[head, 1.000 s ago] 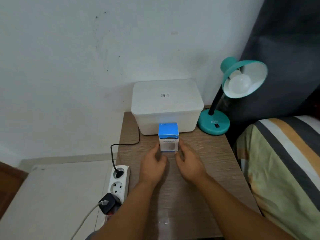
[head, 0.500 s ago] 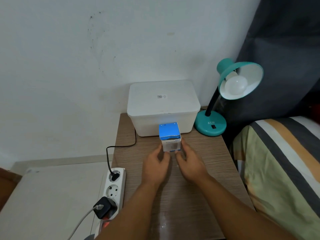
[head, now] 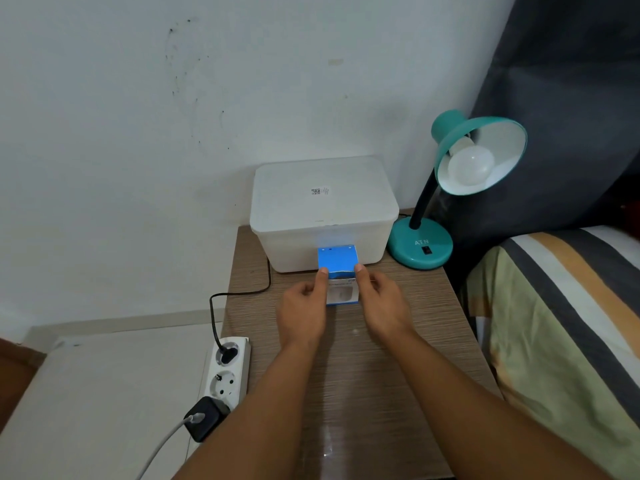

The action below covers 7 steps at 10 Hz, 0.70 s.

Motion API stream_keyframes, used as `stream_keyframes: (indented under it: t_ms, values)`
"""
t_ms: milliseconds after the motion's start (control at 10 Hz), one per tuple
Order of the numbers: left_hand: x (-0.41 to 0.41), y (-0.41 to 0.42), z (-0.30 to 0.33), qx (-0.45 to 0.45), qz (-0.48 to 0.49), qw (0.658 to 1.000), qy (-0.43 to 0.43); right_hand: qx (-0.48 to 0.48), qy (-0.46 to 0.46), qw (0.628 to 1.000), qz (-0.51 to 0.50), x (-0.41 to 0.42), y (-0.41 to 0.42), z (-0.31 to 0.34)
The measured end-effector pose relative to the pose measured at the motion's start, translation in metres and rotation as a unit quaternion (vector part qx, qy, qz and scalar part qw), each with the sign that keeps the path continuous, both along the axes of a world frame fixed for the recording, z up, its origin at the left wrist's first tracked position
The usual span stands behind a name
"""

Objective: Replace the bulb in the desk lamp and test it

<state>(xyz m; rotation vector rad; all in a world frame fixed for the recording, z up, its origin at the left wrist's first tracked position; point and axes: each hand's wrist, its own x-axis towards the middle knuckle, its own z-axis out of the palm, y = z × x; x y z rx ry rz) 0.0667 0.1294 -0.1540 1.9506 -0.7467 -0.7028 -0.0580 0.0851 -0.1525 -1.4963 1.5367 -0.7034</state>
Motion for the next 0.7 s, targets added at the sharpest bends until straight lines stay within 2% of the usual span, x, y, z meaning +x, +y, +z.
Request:
stream_keyframes:
  t_ms: [400, 700]
  values:
    - [0.001, -0.009, -0.006, 0.012, 0.022, 0.999, 0.021, 0.027, -0.048, 0.998, -0.034, 0.005, -0.009, -0.005]
    - [0.003, 0.002, -0.004, 0.027, -0.04, 0.999, -0.013, 0.013, -0.019, 1.0, -0.001, -0.003, 0.004, 0.002]
